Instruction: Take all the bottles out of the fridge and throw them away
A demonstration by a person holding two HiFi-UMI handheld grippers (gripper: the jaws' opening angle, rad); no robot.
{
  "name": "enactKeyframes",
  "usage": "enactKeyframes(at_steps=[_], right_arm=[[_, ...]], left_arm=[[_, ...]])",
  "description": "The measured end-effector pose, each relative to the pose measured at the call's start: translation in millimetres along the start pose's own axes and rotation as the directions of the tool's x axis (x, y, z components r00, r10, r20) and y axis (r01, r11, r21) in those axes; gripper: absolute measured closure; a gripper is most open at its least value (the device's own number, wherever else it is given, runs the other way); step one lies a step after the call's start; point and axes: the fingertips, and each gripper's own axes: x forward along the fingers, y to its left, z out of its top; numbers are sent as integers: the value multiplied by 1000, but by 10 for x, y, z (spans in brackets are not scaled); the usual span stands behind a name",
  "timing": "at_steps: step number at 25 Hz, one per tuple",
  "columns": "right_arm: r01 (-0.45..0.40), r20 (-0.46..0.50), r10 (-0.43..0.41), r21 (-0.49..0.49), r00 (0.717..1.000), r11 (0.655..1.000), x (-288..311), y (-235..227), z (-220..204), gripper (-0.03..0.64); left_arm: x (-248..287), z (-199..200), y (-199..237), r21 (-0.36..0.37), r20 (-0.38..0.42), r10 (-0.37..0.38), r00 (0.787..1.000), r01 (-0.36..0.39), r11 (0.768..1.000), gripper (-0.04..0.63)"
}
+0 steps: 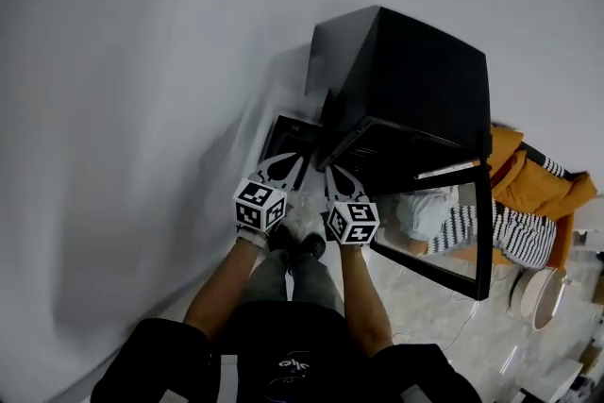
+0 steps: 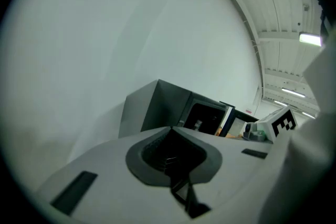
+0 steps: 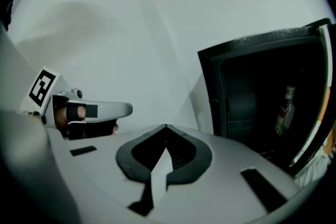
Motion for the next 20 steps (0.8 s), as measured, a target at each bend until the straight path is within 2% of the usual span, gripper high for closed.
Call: enactKeyframes(at_steps=[3,8,20], right_arm=[[19,24,-18,-6,1000,1000,-235,53,277,609],[48,49,-46,-49,998,998,-518,151,477,609],[157,78,-156,-10,985,988,-1002,-193,487,609]], left_arm=[[-92,241,-249,29,4,-36,999,36,999,588],[-176,377,-521,86,-8,-83,997,83,993,588],[-10,226,-1016,119,-53,-186,981,191,974,588]])
